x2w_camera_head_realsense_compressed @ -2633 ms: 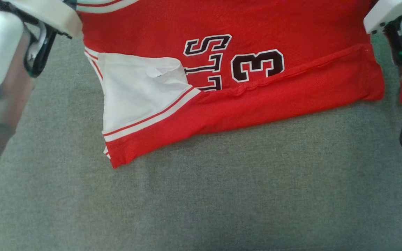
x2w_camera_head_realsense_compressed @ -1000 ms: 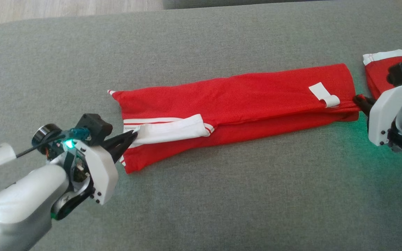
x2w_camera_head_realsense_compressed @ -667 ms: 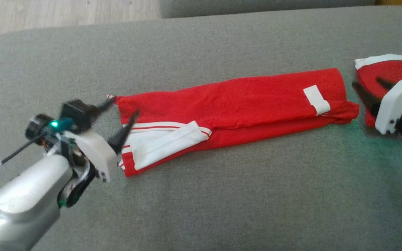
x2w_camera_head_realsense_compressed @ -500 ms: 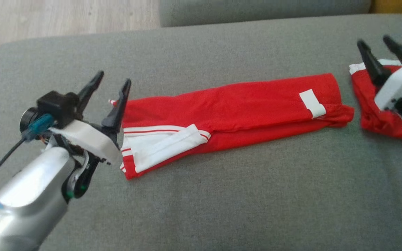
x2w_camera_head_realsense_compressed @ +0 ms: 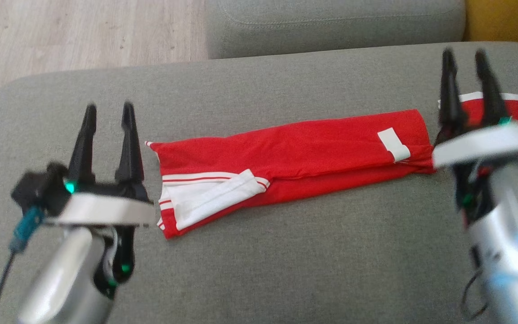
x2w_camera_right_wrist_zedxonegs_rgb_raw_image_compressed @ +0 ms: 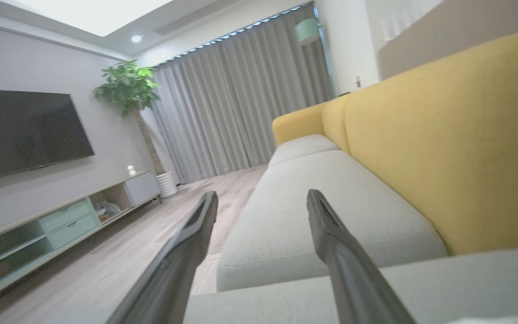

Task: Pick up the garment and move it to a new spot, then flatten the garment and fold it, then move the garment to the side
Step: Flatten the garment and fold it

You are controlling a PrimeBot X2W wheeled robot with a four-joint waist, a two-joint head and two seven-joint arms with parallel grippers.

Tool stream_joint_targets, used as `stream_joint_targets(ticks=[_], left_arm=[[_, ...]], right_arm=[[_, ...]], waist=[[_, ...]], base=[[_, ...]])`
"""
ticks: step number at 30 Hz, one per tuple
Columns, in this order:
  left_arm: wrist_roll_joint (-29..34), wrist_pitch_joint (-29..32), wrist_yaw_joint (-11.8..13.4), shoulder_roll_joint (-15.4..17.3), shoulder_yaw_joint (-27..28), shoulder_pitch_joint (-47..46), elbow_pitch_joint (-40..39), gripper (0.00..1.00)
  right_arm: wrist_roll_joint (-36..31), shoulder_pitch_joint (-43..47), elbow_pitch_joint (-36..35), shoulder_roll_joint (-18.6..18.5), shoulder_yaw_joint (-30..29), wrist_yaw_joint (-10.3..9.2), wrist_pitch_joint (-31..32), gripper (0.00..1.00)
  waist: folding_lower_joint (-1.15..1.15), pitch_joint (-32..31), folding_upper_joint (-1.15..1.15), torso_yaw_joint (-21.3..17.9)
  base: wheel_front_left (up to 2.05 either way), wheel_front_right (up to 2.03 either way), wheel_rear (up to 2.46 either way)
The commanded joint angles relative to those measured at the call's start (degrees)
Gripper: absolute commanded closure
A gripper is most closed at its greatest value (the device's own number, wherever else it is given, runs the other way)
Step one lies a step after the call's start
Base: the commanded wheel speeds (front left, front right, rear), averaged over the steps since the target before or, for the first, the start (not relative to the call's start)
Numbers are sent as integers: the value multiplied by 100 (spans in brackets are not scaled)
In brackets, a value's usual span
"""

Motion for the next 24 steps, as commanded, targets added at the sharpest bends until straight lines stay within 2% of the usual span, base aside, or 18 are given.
stream_joint_targets(ticks=[1,5,9,11,12,13,19,24], left_arm=[[181,-28,-66,24,414,-56,-200,0],[724,-28,-323,-478,1005,544,-186,0],[1186,-28,-687,-948,1503,975,67,0],[1403,-29,-902,-1156,1666,1100,212,0],[1403,-29,-902,-1156,1666,1100,212,0],[1574,-29,-1091,-1336,1836,1165,321,0],[1950,-29,-1461,-1630,2156,1075,453,0],[2133,-29,-1588,-1707,2193,877,468,0]], right_arm=[[-253,198,-302,238,-75,11,-58,0],[-948,985,-795,834,-603,11,-59,0],[-1267,1577,-1048,971,-658,11,-59,0],[-1155,1743,-1121,978,-553,11,-59,0],[-1155,1743,-1121,978,-553,11,-59,0],[-1108,1824,-1169,980,-459,11,-59,0],[-1327,1677,-1131,981,-429,11,-60,0],[-1751,1281,-893,982,-716,11,-60,0]], waist=[[1,10,0,-1],[1,39,0,-9],[1,83,0,-4],[1,104,0,-1],[1,104,0,-1],[1,122,0,-4],[1,287,0,34],[1,525,0,94]], base=[[0,0,0],[0,0,0],[0,0,0],[0,0,0],[0,0,0],[0,0,0],[0,0,0],[0,0,0]])
